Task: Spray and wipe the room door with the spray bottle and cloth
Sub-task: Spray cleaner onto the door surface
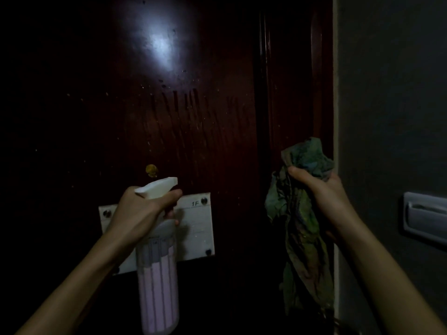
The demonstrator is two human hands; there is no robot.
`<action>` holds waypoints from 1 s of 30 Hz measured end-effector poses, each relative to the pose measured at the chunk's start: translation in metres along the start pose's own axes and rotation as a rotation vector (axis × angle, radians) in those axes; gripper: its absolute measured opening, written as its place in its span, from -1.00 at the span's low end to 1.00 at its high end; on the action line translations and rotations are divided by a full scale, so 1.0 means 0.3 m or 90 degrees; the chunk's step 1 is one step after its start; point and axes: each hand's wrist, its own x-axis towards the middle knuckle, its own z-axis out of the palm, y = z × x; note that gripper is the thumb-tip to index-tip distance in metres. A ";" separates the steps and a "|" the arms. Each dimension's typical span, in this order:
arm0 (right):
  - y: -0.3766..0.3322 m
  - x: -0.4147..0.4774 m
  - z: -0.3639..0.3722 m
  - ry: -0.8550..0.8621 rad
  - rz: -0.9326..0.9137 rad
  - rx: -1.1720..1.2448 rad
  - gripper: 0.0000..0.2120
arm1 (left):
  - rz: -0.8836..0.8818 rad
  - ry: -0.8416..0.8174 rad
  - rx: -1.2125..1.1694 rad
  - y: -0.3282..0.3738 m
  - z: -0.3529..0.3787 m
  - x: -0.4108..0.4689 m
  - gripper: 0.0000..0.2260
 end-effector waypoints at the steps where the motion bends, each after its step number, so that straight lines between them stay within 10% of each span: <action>1: 0.012 -0.002 -0.004 -0.002 0.003 0.000 -0.55 | -0.006 -0.019 0.000 -0.010 -0.001 -0.006 -0.80; 30: 0.252 -0.124 -0.075 -0.020 0.096 -0.038 -0.58 | -0.066 -0.006 -0.023 -0.368 0.127 -0.147 -0.74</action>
